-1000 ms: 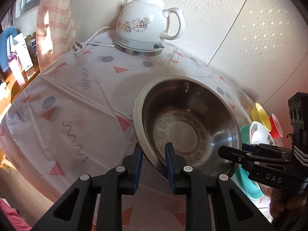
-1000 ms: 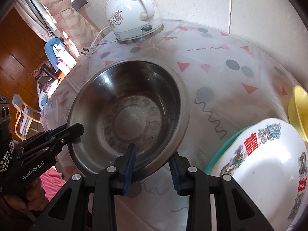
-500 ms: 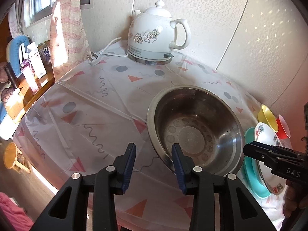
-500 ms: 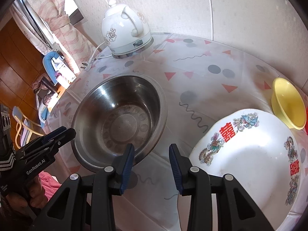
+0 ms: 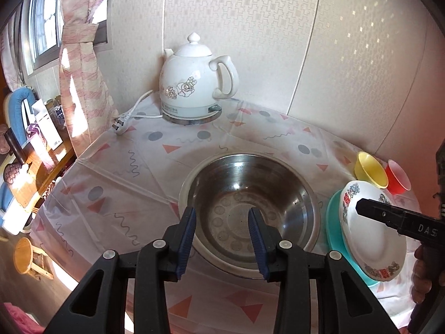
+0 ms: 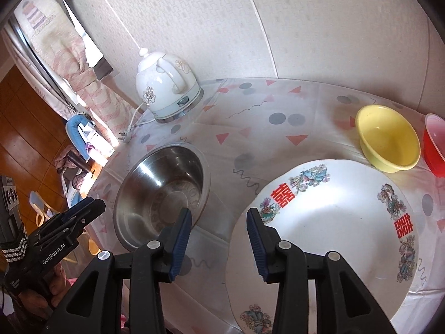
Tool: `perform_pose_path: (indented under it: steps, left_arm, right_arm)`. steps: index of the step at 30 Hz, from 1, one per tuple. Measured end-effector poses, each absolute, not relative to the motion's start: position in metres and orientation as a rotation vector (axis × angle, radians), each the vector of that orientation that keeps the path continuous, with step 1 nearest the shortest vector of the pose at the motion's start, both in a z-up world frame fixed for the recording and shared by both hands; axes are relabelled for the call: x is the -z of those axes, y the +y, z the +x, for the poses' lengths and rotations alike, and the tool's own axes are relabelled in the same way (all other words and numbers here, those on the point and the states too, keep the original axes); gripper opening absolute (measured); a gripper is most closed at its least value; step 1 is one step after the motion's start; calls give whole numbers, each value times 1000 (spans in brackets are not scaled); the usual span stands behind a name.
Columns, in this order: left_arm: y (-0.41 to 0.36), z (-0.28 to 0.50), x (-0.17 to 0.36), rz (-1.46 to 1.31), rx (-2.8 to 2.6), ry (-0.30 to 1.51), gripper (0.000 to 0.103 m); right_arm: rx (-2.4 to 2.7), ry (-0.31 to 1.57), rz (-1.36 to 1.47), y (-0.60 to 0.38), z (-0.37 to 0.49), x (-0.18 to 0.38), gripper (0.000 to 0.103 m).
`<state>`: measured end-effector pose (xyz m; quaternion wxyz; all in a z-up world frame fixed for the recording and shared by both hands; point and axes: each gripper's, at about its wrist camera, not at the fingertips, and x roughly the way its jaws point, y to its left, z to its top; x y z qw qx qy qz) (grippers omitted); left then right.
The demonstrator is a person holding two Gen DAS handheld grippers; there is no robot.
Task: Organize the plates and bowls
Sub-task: 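Grasp the steel basin rim with the left gripper and drag it along the table, then open the left gripper to release the steel basin, then grasp the rim of the yellow plastic bowl with the left gripper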
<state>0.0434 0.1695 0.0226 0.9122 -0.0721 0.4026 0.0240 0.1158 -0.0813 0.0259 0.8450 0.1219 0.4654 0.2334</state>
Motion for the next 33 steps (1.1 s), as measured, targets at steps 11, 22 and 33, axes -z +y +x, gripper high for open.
perform_pose_path:
  steps: [11,22,33]
  left_arm:
    - [121,67,-23,-62,43,861,41]
    - [72,109,-32,-30,137,892,49]
    - [14,168,-27,-54,264,981,49]
  right_arm:
    - [-363,930,432,-166,118,-20,42]
    - [-239,905,585,-242,119,-5,50]
    - [-117,939,655,-283,155,12,50]
